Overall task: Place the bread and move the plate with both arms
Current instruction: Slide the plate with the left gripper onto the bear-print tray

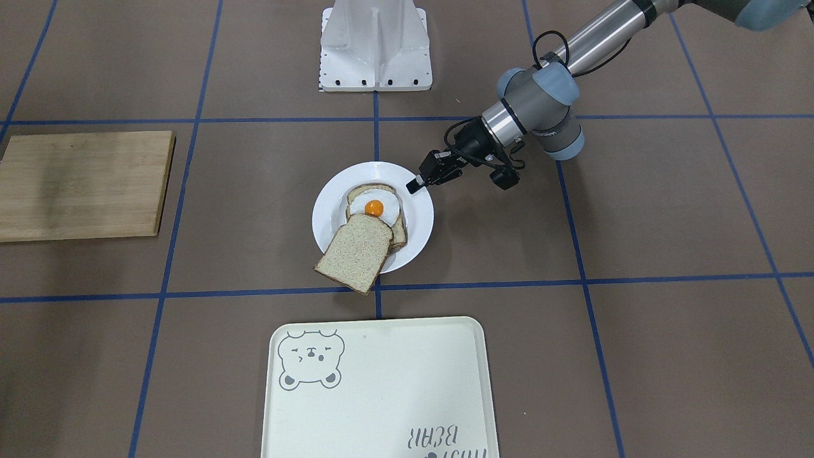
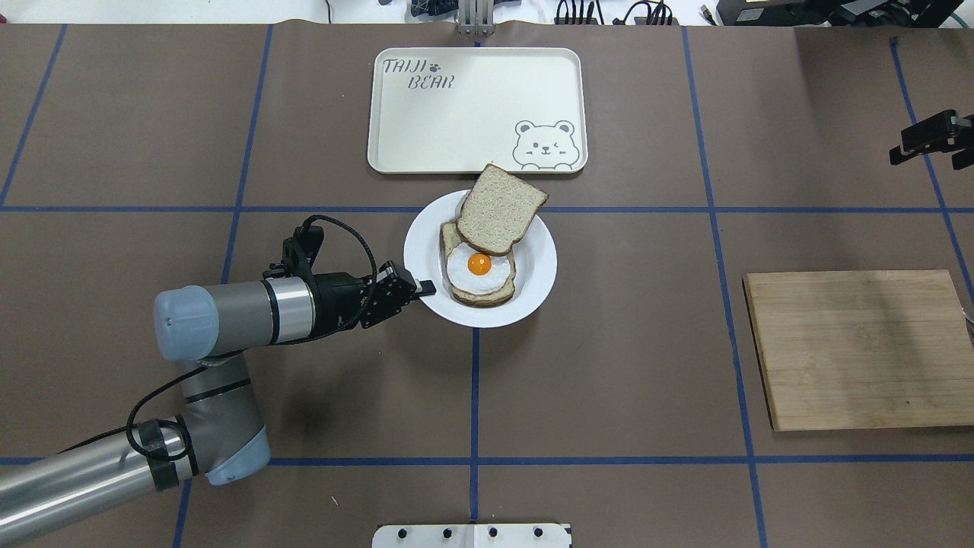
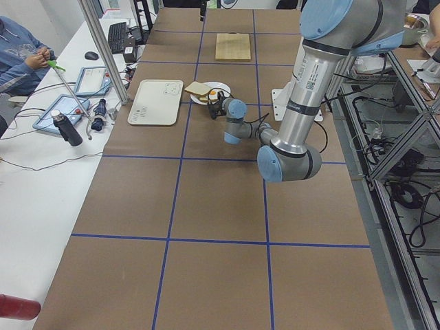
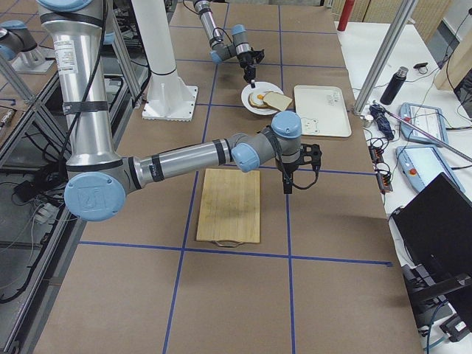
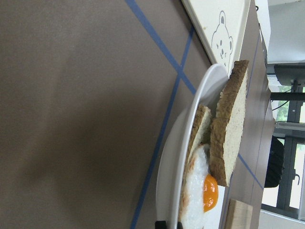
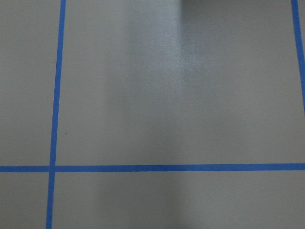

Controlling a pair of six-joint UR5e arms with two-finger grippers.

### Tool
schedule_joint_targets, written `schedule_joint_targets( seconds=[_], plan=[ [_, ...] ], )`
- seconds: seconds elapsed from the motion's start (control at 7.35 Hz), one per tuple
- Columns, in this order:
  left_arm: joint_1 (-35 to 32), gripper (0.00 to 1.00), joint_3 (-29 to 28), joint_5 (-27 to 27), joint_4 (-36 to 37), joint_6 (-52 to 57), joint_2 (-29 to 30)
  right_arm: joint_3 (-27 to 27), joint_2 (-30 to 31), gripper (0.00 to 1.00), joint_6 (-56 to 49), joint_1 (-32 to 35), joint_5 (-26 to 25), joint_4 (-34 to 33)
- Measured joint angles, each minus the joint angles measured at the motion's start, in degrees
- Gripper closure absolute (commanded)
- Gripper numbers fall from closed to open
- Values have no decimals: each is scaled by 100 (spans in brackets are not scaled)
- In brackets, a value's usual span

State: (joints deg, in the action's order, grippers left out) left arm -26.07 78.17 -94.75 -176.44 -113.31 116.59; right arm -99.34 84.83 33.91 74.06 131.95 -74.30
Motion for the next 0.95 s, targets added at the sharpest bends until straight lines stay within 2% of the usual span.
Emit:
schedule_joint_targets(
  seconds=[0.27,0.95],
  plan=[
    [-260,100,-359,406,-57,-352,328,6,-5,1,-6,2,-8,-5],
    [-790,100,-2541,1110,-17,-856,1820,10,77,1,1,3,-12,3]
  ],
)
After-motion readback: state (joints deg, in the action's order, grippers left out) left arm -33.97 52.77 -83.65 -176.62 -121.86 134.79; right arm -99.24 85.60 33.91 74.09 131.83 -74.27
